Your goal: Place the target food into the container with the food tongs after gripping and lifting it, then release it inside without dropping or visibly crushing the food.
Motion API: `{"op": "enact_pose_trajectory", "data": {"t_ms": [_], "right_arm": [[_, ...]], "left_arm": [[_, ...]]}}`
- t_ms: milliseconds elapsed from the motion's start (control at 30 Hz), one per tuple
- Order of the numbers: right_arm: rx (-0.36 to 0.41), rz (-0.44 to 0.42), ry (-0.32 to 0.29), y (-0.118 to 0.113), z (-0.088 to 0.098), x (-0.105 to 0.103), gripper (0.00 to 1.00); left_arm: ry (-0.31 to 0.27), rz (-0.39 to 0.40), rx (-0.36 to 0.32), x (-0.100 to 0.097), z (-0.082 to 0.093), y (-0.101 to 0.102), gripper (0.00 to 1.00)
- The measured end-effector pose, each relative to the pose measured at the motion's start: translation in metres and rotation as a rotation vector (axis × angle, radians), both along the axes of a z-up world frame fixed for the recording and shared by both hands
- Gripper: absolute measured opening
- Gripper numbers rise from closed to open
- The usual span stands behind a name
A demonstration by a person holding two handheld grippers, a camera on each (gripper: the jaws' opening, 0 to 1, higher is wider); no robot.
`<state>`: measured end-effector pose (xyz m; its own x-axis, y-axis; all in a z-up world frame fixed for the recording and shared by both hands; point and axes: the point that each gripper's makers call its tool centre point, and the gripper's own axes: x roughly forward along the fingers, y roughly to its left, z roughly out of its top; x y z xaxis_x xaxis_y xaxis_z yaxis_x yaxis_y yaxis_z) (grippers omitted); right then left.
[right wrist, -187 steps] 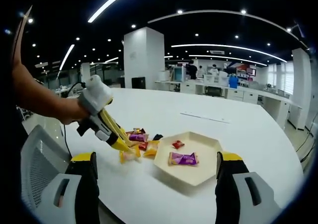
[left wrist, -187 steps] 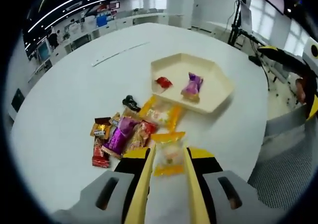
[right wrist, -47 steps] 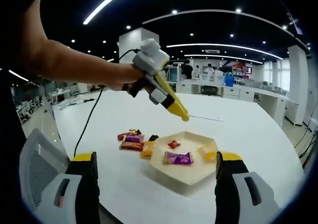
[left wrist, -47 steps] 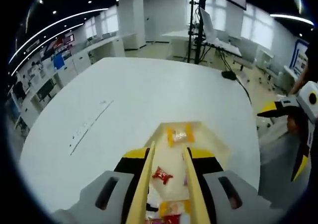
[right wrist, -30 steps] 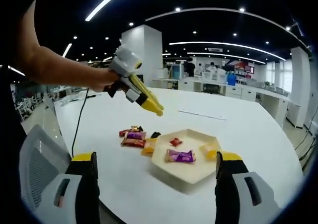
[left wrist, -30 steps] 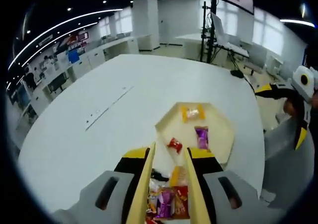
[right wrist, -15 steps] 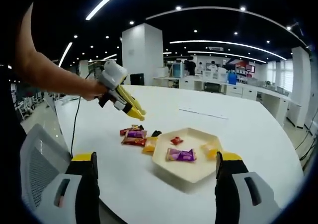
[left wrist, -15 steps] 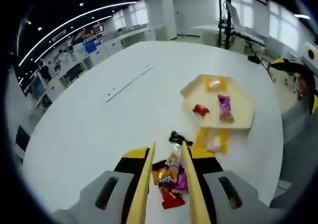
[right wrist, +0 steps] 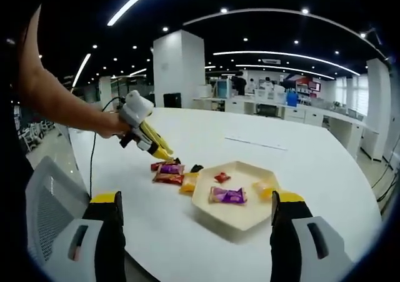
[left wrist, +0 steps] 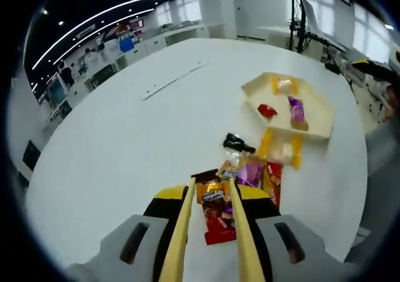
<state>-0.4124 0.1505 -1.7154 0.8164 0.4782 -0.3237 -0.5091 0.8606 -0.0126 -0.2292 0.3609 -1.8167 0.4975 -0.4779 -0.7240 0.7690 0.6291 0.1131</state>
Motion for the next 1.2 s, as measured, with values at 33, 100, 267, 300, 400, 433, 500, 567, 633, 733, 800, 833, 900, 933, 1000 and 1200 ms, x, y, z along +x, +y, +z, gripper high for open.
{"op": "enact_pose_trajectory", "data": {"t_ms": [33,100,267,300,400,433,500,567,633,733,800,833,900,933,1000,1200], "right_arm": [[-0.004,0.001,0.0,0.0,-0.001,0.0,0.97],[-0.006,0.003,0.001,0.0,-0.001,0.0,0.97],[-0.005,-0.001,0.003,-0.001,-0.002,0.0,0.97],[-0.004,-0.001,0.001,0.0,-0.001,0.0,0.97],[-0.003,-0.004,0.002,-0.001,-0.001,0.0,0.97],[0.0,-0.006,0.0,-0.001,0.0,0.0,0.97],[0.0,-0.008,0.0,-0.002,0.0,0.0,0.96],[0.0,-0.005,0.001,-0.001,0.0,0.0,0.96],[-0.003,-0.002,0.001,0.0,-0.001,0.0,0.96],[-0.002,-0.003,-0.002,0.0,0.0,0.0,0.96],[0.0,-0.003,-0.002,0.0,0.0,0.0,0.96],[-0.003,-0.004,-0.001,0.0,0.0,0.0,0.96],[-0.001,-0.005,-0.002,-0.001,0.0,0.0,0.96],[-0.001,-0.005,-0.002,-0.001,0.0,0.0,0.96],[-0.001,-0.005,-0.002,-0.001,0.0,0.0,0.95],[-0.01,-0.003,0.002,-0.001,-0.001,-0.001,0.94]], "left_arm": [[0.008,0.014,-0.011,0.0,-0.002,0.0,0.26],[0.011,0.019,-0.014,-0.001,-0.004,0.0,0.26],[0.024,0.024,0.005,-0.003,-0.009,0.001,0.25],[0.025,0.027,0.003,-0.003,-0.01,0.0,0.25],[0.02,0.015,0.012,-0.003,-0.011,-0.001,0.24],[0.013,0.009,0.02,-0.003,-0.01,-0.001,0.24],[-0.007,-0.003,0.033,-0.004,-0.007,-0.003,0.22],[-0.013,-0.013,0.036,-0.003,-0.007,-0.003,0.21],[-0.024,-0.029,0.057,-0.004,-0.006,-0.004,0.21],[-0.053,-0.061,0.09,-0.003,-0.008,-0.003,0.2],[-0.057,-0.07,0.094,-0.004,-0.008,-0.004,0.21],[-0.058,-0.072,0.1,-0.004,-0.008,-0.004,0.22],[-0.068,-0.069,0.087,-0.003,-0.005,-0.006,0.23],[-0.047,-0.057,0.061,-0.005,-0.005,-0.008,0.23],[-0.06,-0.065,0.058,-0.004,-0.001,-0.011,0.23],[-0.026,-0.089,0.077,-0.004,-0.007,-0.019,0.24]]}}
